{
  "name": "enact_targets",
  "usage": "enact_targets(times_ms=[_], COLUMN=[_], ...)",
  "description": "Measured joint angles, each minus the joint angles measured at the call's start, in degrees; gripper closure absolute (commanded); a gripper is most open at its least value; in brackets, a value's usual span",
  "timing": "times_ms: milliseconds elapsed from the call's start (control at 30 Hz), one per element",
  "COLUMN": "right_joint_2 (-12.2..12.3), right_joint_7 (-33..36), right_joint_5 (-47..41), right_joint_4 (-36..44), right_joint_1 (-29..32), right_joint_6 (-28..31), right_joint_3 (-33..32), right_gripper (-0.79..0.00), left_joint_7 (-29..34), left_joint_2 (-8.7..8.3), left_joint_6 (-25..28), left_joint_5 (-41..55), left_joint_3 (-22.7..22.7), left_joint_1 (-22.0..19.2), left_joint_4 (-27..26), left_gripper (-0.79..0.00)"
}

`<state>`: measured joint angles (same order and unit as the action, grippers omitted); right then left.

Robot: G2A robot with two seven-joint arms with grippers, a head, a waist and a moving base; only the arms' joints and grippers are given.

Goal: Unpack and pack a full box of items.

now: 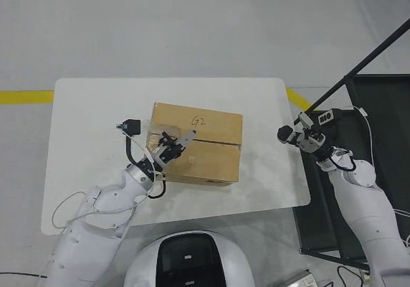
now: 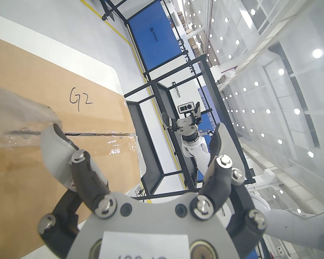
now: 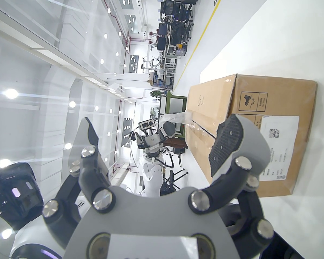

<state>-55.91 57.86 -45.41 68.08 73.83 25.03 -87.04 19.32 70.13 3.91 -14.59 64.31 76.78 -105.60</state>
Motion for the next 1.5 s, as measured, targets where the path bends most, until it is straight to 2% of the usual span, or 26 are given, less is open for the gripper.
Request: enact_targets(times_ms=[133,300,433,633,767,1000,1300,1500], right_joint_2=[-0.12,-0.32,-0.48,-0.70,-0.86,-1.06,-1.28,-1.44], right_joint_7=[0.26,0.47,0.76,1.13,1.20,1.22,1.31,1.25], right_joint_5=[0.19,0.32,0.34,1.09,1.32,1.68,2.76,3.62], right_joint_4=[-0.60,-1.19,-1.30,-1.31,-1.42,-1.52,-1.60,-1.97], right_joint_1=[-0.35,-0.77,-0.95,-1.42,-1.69,-1.65,-1.97,-2.56], right_joint_6=[0.02,-0.01,-0.03,-0.28,-0.25,-0.14,-0.36,-0.60], right_joint_3=[-0.05,0.01,0.13,0.54,0.69,0.68,0.83,1.09], right_gripper=[-0.785,-0.785,-0.785,-0.785,-0.785,-0.785,-0.785,-0.785], left_joint_7=[1.19,-0.29,-0.47,-5.08,-7.40,-7.20,-9.32,-7.93], left_joint_2=[0.09,0.72,0.89,0.49,0.40,-0.03,0.05,0.55], left_joint_6=[-0.55,-0.49,0.17,2.00,-0.67,-2.47,-3.37,-5.72], left_joint_5=[1.54,0.41,0.55,-1.39,2.63,7.86,14.71,17.04], left_joint_3=[0.16,-2.43,-3.29,-0.17,3.60,9.86,14.89,13.25], left_joint_1=[-0.56,-2.38,-1.96,1.55,2.68,4.21,4.27,0.64], left_joint_4=[0.88,3.30,2.81,0.54,0.55,1.39,5.54,12.41], left_gripper=[-0.785,-0.785,-0.785,-0.785,-0.785,-0.785,-0.785,-0.785])
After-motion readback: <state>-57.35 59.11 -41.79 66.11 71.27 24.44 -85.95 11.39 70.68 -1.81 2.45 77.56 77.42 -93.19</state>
